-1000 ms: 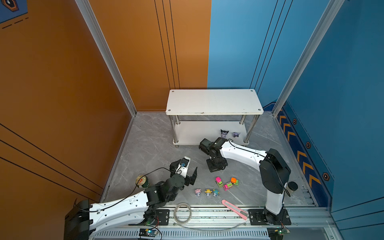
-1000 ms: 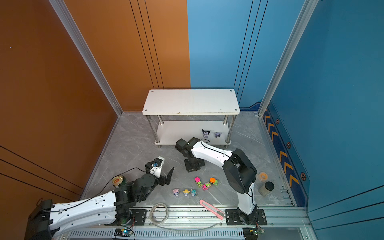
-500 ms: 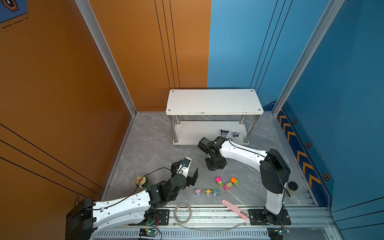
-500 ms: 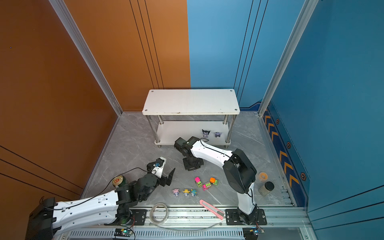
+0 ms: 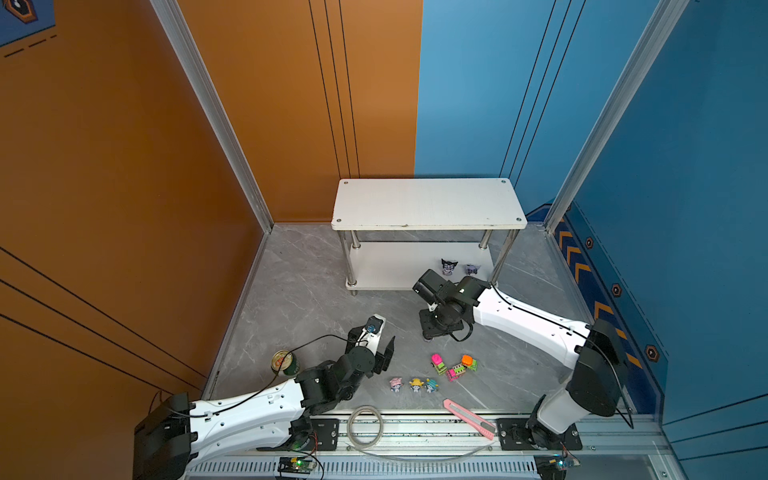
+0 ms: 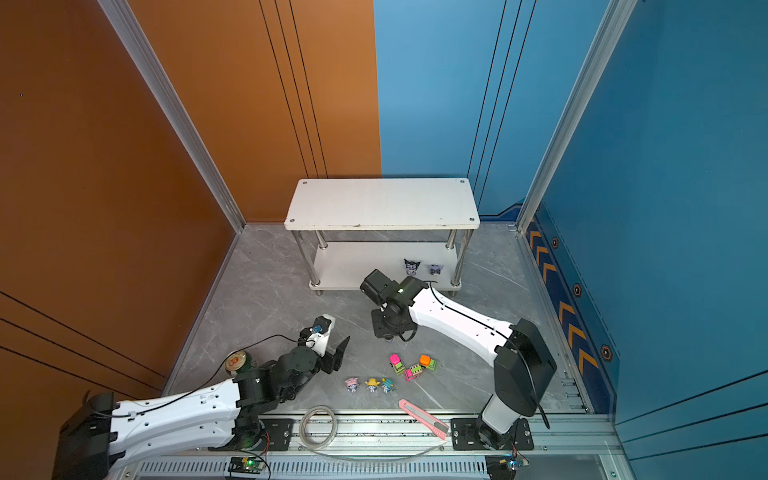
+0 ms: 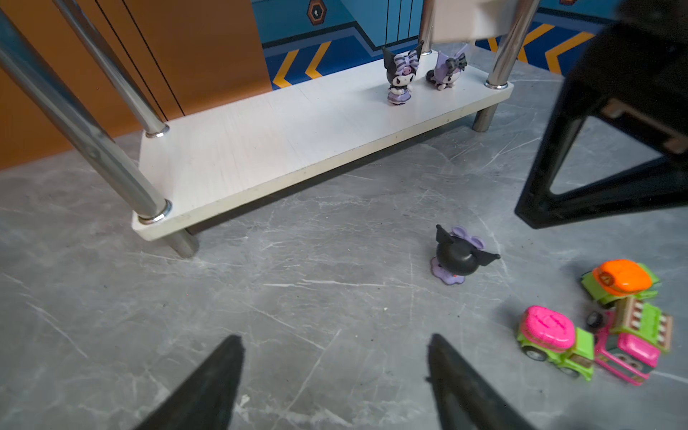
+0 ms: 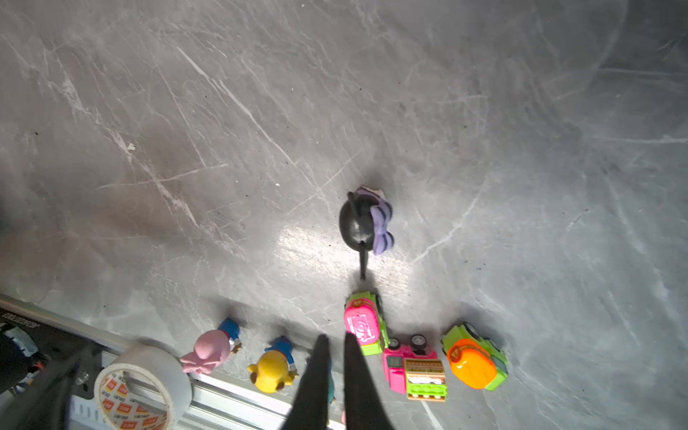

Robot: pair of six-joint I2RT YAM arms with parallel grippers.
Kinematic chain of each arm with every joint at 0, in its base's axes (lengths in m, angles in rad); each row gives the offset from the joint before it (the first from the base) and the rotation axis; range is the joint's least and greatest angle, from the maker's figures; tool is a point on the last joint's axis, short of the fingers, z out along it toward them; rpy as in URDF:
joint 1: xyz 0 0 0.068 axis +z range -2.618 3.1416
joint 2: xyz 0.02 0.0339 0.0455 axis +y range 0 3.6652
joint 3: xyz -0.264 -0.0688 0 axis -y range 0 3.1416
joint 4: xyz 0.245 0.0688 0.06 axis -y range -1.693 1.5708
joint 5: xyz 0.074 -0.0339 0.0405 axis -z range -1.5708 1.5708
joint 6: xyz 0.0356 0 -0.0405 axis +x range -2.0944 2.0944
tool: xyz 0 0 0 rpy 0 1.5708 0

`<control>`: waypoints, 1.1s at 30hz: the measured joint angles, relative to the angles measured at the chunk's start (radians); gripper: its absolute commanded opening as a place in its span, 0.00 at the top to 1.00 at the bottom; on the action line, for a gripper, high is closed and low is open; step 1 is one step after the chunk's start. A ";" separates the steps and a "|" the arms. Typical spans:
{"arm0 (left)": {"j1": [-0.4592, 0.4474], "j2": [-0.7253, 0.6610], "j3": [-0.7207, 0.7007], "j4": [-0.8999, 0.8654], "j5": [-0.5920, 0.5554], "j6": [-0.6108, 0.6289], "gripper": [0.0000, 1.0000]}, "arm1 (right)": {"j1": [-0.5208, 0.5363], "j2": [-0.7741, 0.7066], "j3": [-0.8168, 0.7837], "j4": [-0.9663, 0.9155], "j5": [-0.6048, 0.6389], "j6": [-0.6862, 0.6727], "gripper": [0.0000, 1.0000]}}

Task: Organize plastic toys on shelves
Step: Place the plastic toy at the center of the table, then pick up the plastic toy from the center of the table.

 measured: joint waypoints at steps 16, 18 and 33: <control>0.034 0.393 0.187 0.142 0.168 -0.101 0.53 | -0.134 -0.101 -0.377 0.372 -0.065 0.049 1.00; 0.043 0.442 0.206 0.164 0.193 -0.121 0.58 | -0.134 -0.072 -0.388 0.423 -0.071 0.050 1.00; 0.146 0.674 0.291 0.272 0.353 -0.200 0.64 | -0.116 0.006 -0.488 0.662 -0.090 0.113 1.00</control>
